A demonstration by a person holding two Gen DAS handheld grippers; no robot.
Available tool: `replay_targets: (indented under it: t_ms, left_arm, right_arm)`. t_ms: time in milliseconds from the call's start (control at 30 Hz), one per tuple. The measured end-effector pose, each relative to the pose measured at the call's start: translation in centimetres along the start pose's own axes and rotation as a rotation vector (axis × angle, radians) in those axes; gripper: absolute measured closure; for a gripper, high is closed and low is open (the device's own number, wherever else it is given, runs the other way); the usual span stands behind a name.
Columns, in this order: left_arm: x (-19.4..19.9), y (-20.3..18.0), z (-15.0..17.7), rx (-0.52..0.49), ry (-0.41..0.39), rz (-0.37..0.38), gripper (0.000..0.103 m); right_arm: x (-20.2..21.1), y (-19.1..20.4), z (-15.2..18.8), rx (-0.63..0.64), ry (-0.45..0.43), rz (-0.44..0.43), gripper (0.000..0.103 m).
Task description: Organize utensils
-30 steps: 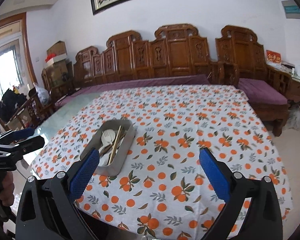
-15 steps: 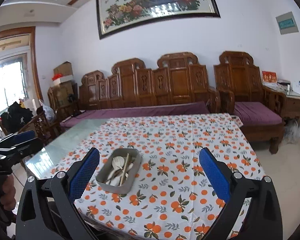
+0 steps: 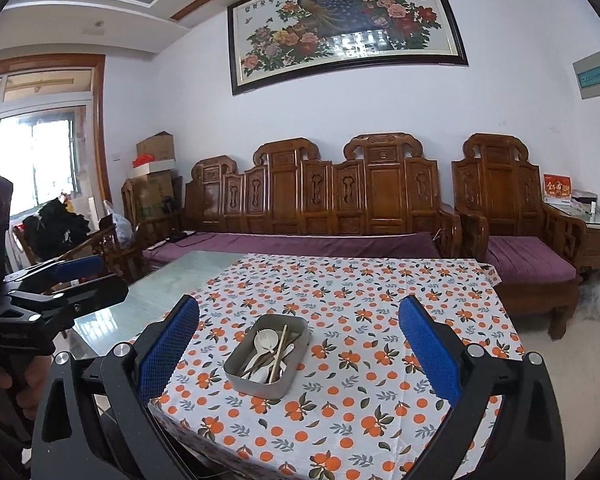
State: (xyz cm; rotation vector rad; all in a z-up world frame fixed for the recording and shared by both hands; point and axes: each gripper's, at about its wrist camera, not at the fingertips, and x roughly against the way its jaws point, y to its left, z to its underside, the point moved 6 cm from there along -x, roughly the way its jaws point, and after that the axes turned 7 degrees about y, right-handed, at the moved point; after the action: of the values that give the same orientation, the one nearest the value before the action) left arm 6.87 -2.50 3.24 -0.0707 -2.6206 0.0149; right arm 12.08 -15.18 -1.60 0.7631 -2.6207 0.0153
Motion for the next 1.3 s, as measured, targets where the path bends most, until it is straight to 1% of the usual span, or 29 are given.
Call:
replay_targets:
  t_ms: [533, 1300]
  left_arm:
    - [0.38, 0.00, 0.02, 0.003, -0.007, -0.006, 0.008]
    - [0.09, -0.17, 0.07, 0.005, -0.006, -0.010, 0.008]
  right_arm:
    - [-0.82, 0.30, 0.05, -0.003, 0.015, -0.002, 0.002]
    - [-0.90, 0.32, 0.02, -0.002, 0.016, -0.002, 0.003]
